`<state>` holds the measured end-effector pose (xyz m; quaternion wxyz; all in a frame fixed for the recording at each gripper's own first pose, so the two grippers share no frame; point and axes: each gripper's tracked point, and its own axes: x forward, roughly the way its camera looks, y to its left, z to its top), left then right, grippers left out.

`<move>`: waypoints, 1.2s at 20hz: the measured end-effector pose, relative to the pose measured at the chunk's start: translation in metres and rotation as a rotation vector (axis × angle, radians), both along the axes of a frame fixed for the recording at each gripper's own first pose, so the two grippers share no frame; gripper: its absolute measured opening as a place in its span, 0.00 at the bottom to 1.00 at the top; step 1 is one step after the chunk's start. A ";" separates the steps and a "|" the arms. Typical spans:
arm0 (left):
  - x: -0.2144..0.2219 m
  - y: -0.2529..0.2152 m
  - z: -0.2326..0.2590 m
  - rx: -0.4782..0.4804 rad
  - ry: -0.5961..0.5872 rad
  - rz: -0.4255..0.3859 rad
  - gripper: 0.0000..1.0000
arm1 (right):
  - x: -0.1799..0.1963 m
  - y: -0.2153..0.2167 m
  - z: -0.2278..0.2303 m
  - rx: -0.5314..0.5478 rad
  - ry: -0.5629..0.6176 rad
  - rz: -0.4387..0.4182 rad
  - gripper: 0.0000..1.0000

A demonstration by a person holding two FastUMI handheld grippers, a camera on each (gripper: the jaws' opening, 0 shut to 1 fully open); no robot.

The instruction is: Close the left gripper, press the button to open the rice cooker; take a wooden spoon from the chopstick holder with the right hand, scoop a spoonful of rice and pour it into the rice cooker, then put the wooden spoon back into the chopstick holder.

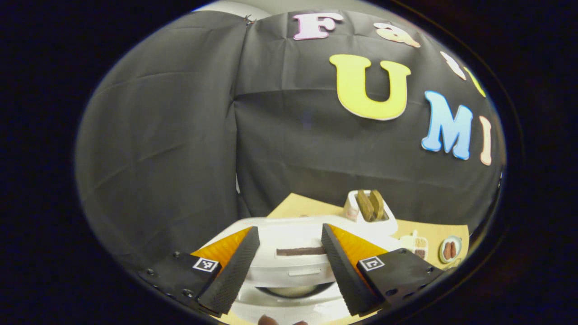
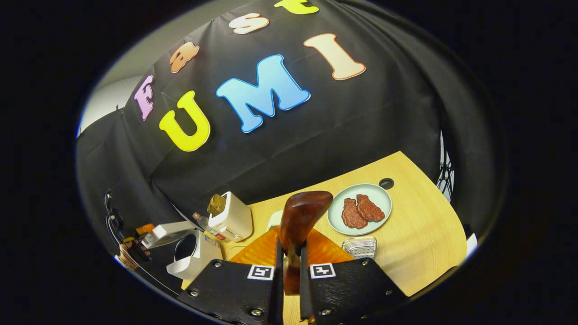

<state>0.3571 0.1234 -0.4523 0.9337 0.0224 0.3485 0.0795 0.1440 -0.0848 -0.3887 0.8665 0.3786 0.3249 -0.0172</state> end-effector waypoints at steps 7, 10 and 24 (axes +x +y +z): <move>-0.050 -0.010 -0.066 0.004 0.124 -0.018 0.95 | -0.002 -0.013 -0.009 -0.020 0.014 -0.017 0.15; -0.058 -0.009 -0.072 0.015 0.135 -0.024 0.97 | -0.004 -0.018 -0.013 -0.033 0.019 -0.023 0.15; -0.080 -0.070 0.036 -0.080 -0.097 -0.117 0.94 | 0.007 -0.072 -0.059 -0.068 0.056 -0.143 0.15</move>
